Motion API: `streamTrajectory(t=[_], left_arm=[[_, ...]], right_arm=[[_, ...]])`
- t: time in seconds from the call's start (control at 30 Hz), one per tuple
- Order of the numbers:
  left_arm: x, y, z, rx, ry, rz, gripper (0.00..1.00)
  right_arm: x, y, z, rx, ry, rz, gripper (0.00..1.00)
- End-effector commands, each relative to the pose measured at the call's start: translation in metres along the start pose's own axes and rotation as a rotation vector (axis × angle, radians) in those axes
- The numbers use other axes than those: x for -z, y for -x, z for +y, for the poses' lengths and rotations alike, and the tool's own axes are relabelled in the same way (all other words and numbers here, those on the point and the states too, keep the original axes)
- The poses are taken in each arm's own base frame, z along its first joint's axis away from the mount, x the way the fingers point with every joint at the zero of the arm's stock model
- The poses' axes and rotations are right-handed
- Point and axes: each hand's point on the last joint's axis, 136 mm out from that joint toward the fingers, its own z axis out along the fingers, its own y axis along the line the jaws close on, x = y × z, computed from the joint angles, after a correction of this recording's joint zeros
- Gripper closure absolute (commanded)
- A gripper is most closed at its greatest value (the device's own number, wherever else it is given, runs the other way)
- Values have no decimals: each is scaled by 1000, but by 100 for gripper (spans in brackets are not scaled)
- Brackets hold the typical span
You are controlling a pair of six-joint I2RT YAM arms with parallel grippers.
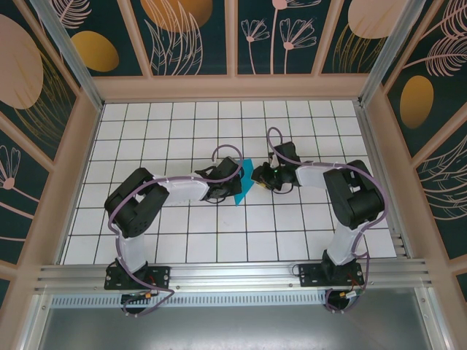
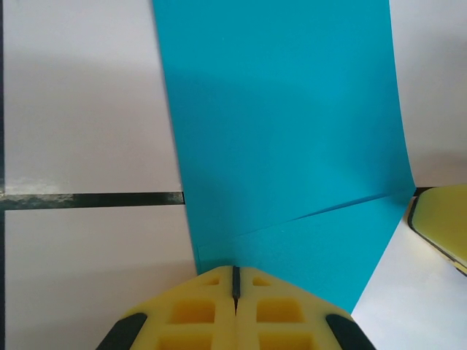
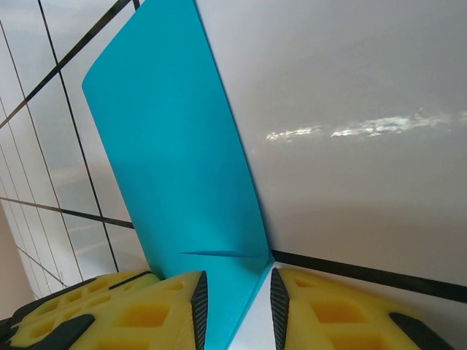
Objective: Fold a paper plane with a square sheet of paper (pick it up from the middle)
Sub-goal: Fourth fold the wing at the center of the table.
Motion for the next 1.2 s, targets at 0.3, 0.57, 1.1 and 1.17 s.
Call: streamTrajectory(t=[0.3, 0.57, 1.1, 1.17], left_arm=[[-6, -13, 17, 8, 66, 33, 95], [-4, -11, 16, 3, 66, 27, 95], [16, 7, -4, -26, -17, -5, 79], [26, 13, -17, -54, -81, -15, 70]], right_arm=[[-8, -4, 15, 4, 49, 47, 70], [-7, -16, 24, 32, 129, 96, 74], [-3, 1, 24, 54, 192, 53, 99], [4, 5, 27, 47, 182, 19, 100]])
